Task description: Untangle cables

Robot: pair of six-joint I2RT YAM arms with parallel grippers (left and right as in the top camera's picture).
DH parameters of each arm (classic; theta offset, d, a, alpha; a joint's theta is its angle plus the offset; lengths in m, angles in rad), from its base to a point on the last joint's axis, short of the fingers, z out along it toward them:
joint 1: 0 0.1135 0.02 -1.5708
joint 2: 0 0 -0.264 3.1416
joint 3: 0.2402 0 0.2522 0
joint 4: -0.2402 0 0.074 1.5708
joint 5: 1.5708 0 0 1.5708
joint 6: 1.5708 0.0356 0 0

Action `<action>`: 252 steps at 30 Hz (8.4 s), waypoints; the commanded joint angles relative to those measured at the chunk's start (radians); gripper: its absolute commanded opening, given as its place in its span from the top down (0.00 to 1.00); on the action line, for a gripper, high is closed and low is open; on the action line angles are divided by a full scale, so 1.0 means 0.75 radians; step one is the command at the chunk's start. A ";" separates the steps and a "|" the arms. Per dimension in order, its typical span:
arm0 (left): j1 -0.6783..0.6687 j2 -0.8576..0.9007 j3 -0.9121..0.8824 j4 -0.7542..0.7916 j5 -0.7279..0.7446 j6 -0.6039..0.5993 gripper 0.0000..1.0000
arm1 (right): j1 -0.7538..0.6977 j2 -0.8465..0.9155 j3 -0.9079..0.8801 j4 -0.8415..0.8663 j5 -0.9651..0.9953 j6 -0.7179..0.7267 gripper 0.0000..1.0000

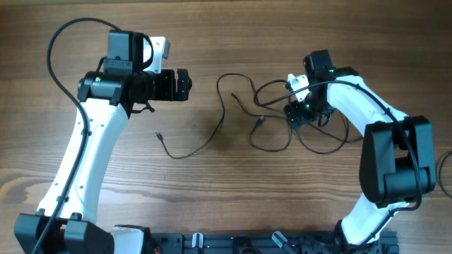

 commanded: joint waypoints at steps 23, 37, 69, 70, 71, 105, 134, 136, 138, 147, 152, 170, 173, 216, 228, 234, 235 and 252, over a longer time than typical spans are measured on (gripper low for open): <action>0.005 0.003 -0.001 0.016 0.056 0.058 0.00 | 0.004 0.021 -0.121 0.038 0.040 0.035 0.34; 0.005 0.003 -0.001 0.021 0.056 0.058 0.00 | -0.019 0.020 -0.117 0.054 0.018 0.073 0.96; 0.005 0.003 -0.001 0.021 0.056 0.058 0.00 | -0.019 -0.312 0.016 -0.081 -0.065 0.098 0.61; 0.005 0.003 -0.001 0.021 0.056 0.058 0.00 | -0.019 -0.310 0.013 -0.082 -0.064 0.095 0.62; 0.005 0.003 -0.001 0.021 0.056 0.058 0.00 | -0.019 -0.308 0.008 -0.075 -0.064 0.096 0.61; 0.005 0.003 -0.001 0.021 0.056 0.058 0.00 | -0.020 -0.050 -0.157 0.141 -0.120 0.095 0.62; 0.005 0.003 -0.001 0.016 0.056 0.058 0.00 | -0.020 -0.003 -0.099 0.042 -0.086 0.144 0.96; 0.005 0.003 -0.001 0.016 0.055 0.058 0.00 | -0.020 -0.066 -0.022 -0.038 -0.094 0.162 0.96; 0.005 0.003 -0.001 0.016 0.056 0.058 0.00 | -0.020 -0.145 0.050 -0.109 -0.094 0.170 0.96; 0.005 0.003 -0.001 -0.001 0.056 0.057 0.00 | -0.021 -0.577 0.210 -0.254 0.094 0.316 0.96; 0.005 0.003 -0.001 -0.005 0.057 0.057 0.00 | -0.021 -0.752 0.223 -0.326 0.343 0.469 0.96; 0.005 0.003 -0.001 -0.040 0.169 0.058 0.00 | -0.595 -0.776 0.223 0.123 0.314 0.628 0.96; 0.005 0.003 -0.001 -0.040 0.202 0.058 0.00 | -0.657 -0.686 0.224 0.235 0.294 0.616 0.96; -0.196 0.003 -0.001 0.071 0.320 0.076 0.00 | -1.317 0.241 0.738 0.367 0.356 0.453 0.43; -0.196 0.003 -0.001 0.055 0.222 0.094 0.00 | -1.230 0.091 0.738 0.234 0.435 0.716 0.00; -0.195 0.003 -0.001 0.087 0.157 0.129 0.00 | -1.157 0.010 0.738 -0.119 0.536 1.002 0.00; -0.195 0.003 -0.001 0.091 0.146 0.132 0.00 | -1.140 0.005 0.738 -0.169 0.536 1.006 0.00; -0.195 -0.182 -0.001 0.034 -0.345 -0.012 0.00 | -0.607 -0.108 0.738 -0.520 -0.007 0.555 0.00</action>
